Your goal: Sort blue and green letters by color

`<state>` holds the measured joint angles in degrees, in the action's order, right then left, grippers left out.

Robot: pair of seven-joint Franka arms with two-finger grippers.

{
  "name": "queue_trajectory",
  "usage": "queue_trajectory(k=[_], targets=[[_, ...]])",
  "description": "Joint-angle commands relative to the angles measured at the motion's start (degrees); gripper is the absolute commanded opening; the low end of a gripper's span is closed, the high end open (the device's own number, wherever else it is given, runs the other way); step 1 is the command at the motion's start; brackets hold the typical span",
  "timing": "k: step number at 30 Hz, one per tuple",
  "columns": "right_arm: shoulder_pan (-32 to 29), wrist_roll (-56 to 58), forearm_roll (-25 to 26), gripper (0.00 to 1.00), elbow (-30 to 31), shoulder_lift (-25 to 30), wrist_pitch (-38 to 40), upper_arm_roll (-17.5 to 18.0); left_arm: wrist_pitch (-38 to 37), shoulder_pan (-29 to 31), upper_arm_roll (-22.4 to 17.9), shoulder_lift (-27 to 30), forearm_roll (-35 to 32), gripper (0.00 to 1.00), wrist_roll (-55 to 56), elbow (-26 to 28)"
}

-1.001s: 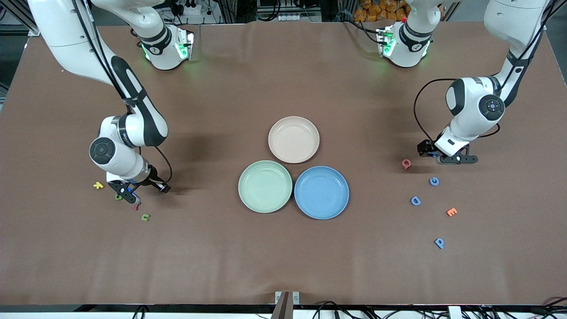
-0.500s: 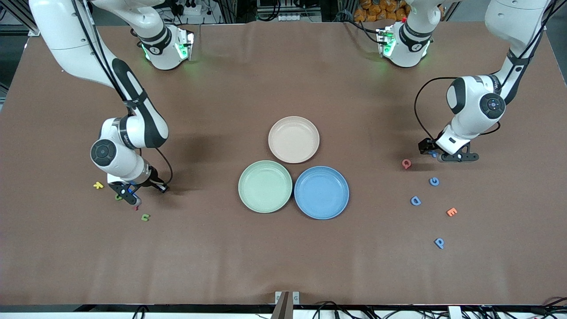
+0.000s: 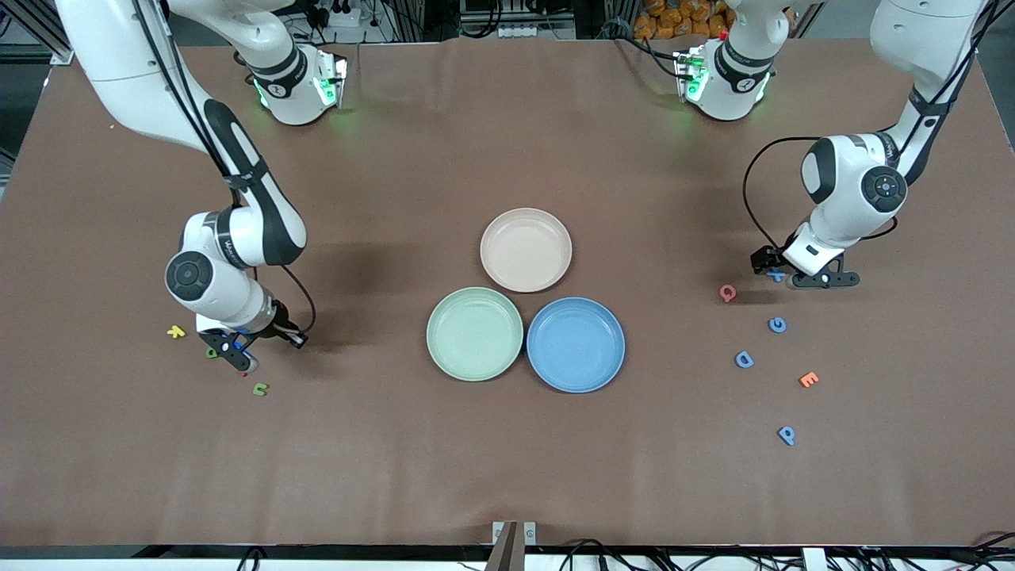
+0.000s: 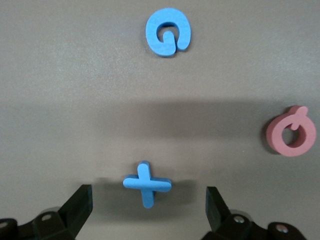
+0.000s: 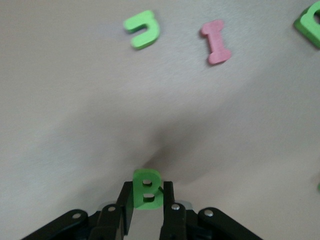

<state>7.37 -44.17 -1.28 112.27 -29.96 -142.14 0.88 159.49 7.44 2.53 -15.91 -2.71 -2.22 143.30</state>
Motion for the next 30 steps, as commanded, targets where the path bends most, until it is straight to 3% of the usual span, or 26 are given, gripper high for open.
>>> queue_trajectory(k=[1,12,25,30], targets=[[4.1,-7.2,-0.9,0.00,-4.6,1.2,6.6,0.3,1.4,0.6,0.1,-0.3,0.1,1.00,-1.2,0.8],[14.0,-19.9,-1.4,0.00,-10.7,0.4,7.1,0.8,1.7,0.9,0.2,-0.7,0.1,1.00,-1.2,0.8],[23.6,-26.4,-6.8,0.00,-20.3,-4.1,7.1,0.7,1.9,1.0,0.2,-1.2,0.2,1.00,-1.2,0.7],[26.0,-29.4,-6.6,0.00,-23.4,-7.1,7.0,0.7,1.9,1.1,0.2,-1.3,0.2,0.80,-1.2,0.7]])
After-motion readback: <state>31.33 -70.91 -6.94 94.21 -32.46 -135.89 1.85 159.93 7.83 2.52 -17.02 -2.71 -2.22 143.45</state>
